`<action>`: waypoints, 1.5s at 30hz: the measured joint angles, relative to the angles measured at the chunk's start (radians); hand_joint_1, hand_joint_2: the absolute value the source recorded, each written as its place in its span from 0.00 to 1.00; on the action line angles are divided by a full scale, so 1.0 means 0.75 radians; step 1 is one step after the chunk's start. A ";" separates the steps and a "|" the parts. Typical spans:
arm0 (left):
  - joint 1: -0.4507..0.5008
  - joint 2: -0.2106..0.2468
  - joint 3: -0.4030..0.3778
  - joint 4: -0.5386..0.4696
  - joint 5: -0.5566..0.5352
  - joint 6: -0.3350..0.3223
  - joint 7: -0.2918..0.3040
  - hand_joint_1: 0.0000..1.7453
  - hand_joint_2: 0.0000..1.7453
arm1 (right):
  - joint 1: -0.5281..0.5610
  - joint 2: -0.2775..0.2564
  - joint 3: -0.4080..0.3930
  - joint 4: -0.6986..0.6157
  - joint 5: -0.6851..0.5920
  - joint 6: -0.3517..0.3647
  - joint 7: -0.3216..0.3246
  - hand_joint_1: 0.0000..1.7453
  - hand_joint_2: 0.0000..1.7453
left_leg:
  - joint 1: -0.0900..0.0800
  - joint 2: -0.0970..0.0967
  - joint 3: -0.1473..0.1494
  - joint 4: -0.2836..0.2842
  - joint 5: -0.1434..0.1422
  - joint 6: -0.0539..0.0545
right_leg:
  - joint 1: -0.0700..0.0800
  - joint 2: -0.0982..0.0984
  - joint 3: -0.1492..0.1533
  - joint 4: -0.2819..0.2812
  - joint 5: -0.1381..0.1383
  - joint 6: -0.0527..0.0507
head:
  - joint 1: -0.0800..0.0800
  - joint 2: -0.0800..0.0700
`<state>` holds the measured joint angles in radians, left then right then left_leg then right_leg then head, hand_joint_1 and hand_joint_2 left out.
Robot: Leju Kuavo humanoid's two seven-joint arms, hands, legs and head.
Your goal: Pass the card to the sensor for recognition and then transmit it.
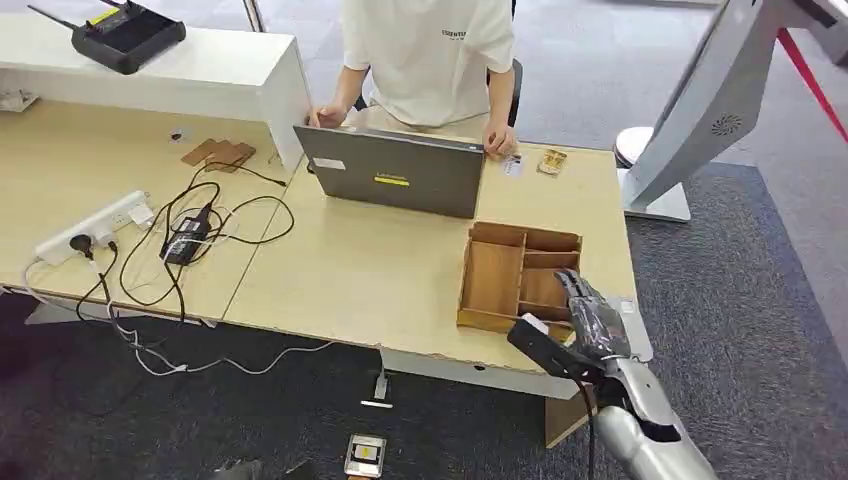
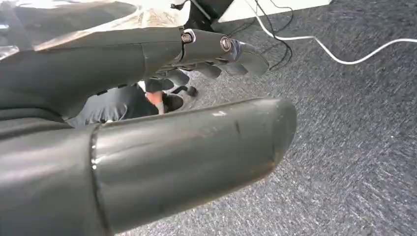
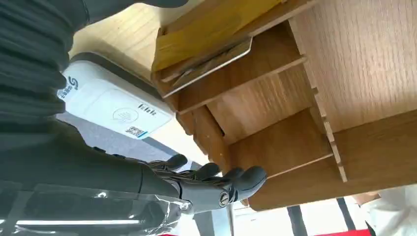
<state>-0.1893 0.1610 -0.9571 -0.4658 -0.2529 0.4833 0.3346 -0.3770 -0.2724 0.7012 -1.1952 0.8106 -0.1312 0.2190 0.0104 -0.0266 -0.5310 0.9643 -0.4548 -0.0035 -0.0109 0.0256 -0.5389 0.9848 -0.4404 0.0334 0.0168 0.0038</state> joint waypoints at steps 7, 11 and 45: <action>-0.008 0.000 -0.001 0.000 -0.007 -0.004 0.000 0.00 0.00 | 0.000 0.009 0.006 0.017 -0.001 0.007 -0.003 0.23 1.00 | 0.000 0.000 0.000 0.000 0.000 0.000 | 0.000 0.000 0.000 0.000 0.000 0.000 | 0.001 0.000; -0.011 0.000 -0.002 0.000 -0.009 -0.008 0.000 0.00 0.00 | 0.000 0.011 0.008 0.019 -0.005 0.008 -0.003 0.89 1.00 | 0.000 0.000 0.000 0.000 0.000 0.000 | 0.000 0.000 0.000 0.000 0.000 0.000 | 0.000 0.000; -0.012 -0.007 -0.002 0.000 -0.045 -0.011 -0.008 0.00 0.00 | -0.013 0.020 -0.006 0.007 0.037 -0.153 0.004 1.00 1.00 | 0.000 0.000 0.000 0.000 0.000 0.000 | 0.000 0.000 0.000 0.000 0.000 0.000 | 0.000 0.000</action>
<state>-0.1985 0.1556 -0.9583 -0.4658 -0.2865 0.4749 0.3284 -0.3864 -0.2575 0.6966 -1.1899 0.8385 -0.2462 0.2217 0.0103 -0.0266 -0.5309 0.9644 -0.4547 -0.0034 -0.0110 0.0256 -0.5388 0.9849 -0.4401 0.0337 0.0168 0.0038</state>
